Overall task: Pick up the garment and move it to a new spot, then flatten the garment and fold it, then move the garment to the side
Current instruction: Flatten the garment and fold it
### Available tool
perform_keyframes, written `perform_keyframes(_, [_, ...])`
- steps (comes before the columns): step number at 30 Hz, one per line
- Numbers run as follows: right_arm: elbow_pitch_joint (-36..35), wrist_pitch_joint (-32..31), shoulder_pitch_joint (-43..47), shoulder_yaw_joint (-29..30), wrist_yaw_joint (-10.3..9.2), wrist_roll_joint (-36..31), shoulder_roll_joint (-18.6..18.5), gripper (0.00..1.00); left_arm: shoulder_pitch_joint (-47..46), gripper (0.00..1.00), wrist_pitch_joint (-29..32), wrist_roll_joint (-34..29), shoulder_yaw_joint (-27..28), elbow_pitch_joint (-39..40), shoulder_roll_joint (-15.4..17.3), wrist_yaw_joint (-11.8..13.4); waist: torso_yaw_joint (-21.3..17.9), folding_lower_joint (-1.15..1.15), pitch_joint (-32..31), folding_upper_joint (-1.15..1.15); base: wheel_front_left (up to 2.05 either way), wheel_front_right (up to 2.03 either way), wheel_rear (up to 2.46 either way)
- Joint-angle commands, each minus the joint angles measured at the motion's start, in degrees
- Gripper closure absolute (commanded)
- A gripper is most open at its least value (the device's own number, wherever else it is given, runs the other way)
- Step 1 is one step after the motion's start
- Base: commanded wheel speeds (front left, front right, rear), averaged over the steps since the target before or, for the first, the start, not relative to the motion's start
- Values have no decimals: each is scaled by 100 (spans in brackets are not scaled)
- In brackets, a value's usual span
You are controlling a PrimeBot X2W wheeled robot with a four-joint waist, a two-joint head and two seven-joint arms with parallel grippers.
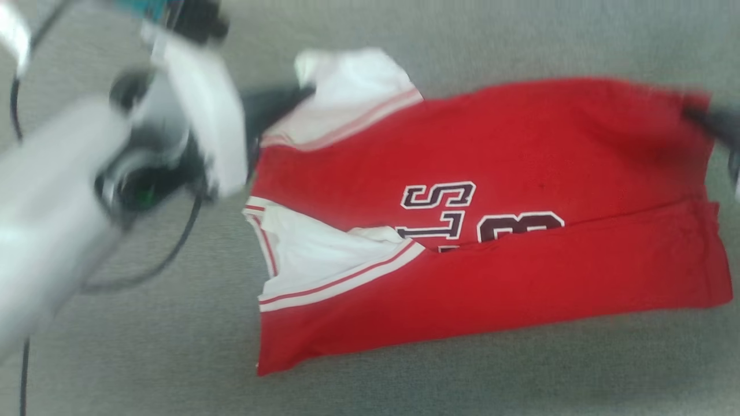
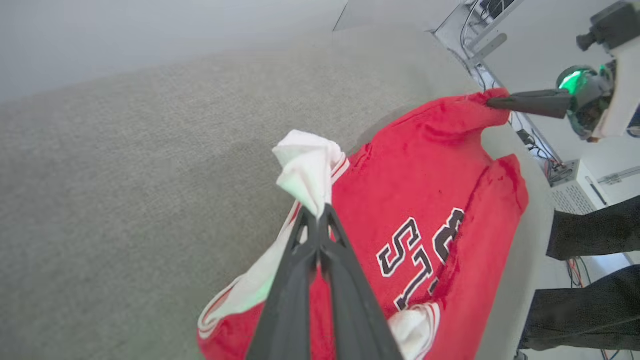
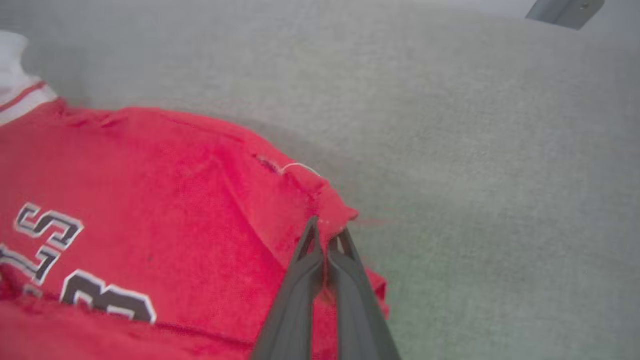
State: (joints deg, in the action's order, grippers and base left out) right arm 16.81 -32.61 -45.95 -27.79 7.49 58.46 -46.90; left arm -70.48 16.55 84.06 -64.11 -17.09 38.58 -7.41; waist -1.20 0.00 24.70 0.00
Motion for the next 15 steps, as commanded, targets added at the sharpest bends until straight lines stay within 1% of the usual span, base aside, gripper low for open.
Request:
perform_keyframes(1, [-102, 15, 241, 3, 0, 68, -101, 100, 238, 100, -137, 0, -19, 154, 125, -6, 161, 0, -271, 0, 0, 0, 0])
perform_keyframes(5, [-720, 22, 1135, 38, 0, 386, -546, 100, 1056, 100, -922, -50, -76, 1007, 683, -6, 239, 0, -458, 0, 0, 0, 0])
perform_keyframes(9, [-1043, 263, 1961, 254, 0, 600, -870, 100, 1897, 100, -1664, -97, -192, 1594, 1105, -6, 312, 0, -601, 0, 0, 0, 0])
perform_keyframes(12, [-1152, 523, 2519, 436, 0, 626, -937, 100, 2495, 100, -2147, -102, -296, 1852, 1354, -6, 321, 0, -658, 0, 0, 0, 0])
perform_keyframes(15, [-1209, 784, 2932, 644, 0, 641, -897, 100, 3018, 100, -2536, -94, -411, 2045, 1516, 105, 293, 0, -658, 0, 0, 0, 0])
